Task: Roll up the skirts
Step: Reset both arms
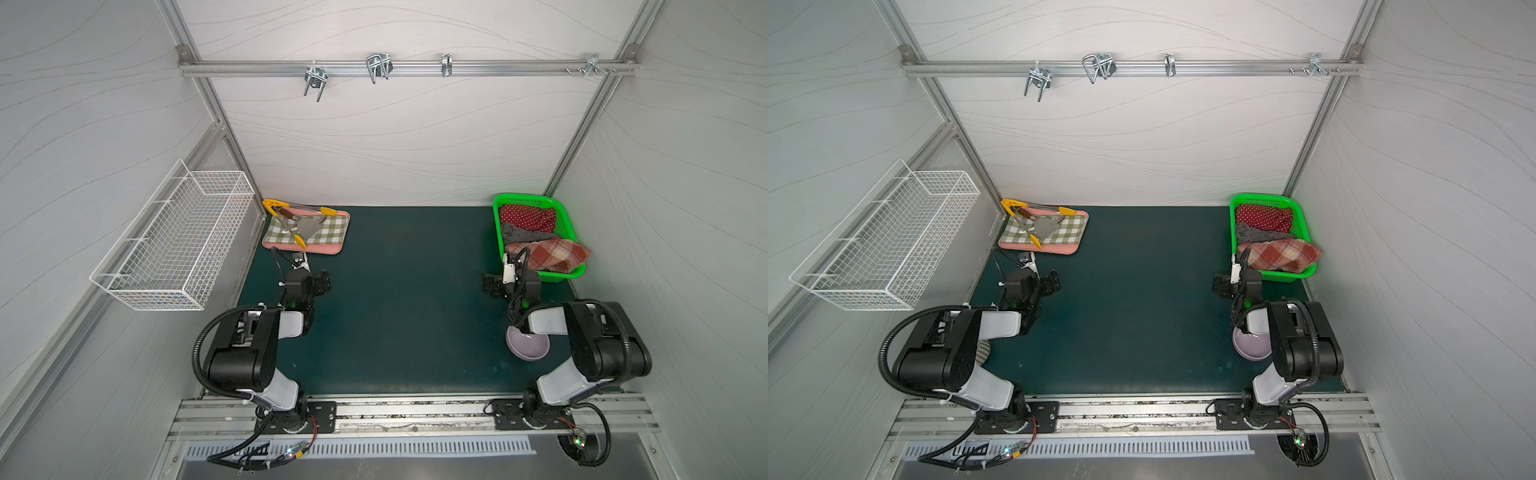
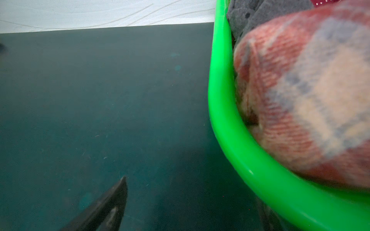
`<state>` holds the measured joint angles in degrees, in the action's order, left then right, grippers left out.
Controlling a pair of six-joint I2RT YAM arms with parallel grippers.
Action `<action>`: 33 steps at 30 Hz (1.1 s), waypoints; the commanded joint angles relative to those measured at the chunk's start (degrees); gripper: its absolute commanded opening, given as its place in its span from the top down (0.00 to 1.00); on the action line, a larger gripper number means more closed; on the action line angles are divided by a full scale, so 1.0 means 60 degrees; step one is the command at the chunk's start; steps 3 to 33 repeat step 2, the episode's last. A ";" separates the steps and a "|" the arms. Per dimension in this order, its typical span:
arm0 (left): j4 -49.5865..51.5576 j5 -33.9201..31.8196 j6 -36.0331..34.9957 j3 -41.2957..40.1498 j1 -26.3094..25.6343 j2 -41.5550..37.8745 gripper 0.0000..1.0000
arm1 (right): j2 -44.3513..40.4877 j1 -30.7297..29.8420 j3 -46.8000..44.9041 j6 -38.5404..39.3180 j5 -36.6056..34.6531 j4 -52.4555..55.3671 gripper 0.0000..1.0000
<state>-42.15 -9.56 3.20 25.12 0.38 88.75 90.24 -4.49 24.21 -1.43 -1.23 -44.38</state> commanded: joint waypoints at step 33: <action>-0.0516 0.0062 -0.0135 -0.0013 0.0023 -0.0056 0.01 | 0.0054 -0.0035 0.0227 0.0365 0.0089 -0.0308 0.01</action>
